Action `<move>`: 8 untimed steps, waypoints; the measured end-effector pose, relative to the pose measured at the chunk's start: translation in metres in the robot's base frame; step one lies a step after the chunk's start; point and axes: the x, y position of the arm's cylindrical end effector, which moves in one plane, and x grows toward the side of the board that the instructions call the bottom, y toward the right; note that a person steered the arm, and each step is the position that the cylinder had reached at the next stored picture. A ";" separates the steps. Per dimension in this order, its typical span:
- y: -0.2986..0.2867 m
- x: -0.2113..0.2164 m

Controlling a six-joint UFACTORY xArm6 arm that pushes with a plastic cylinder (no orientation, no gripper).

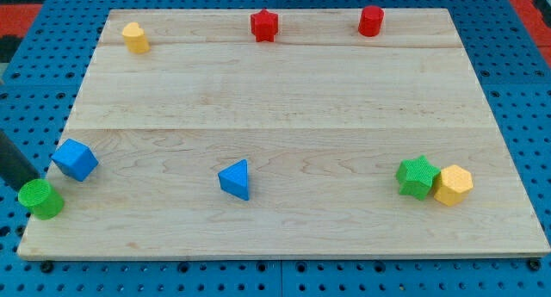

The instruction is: Move the triangle to the right of the blue cube

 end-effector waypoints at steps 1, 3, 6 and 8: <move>0.003 0.026; 0.007 0.072; 0.198 0.046; 0.285 0.028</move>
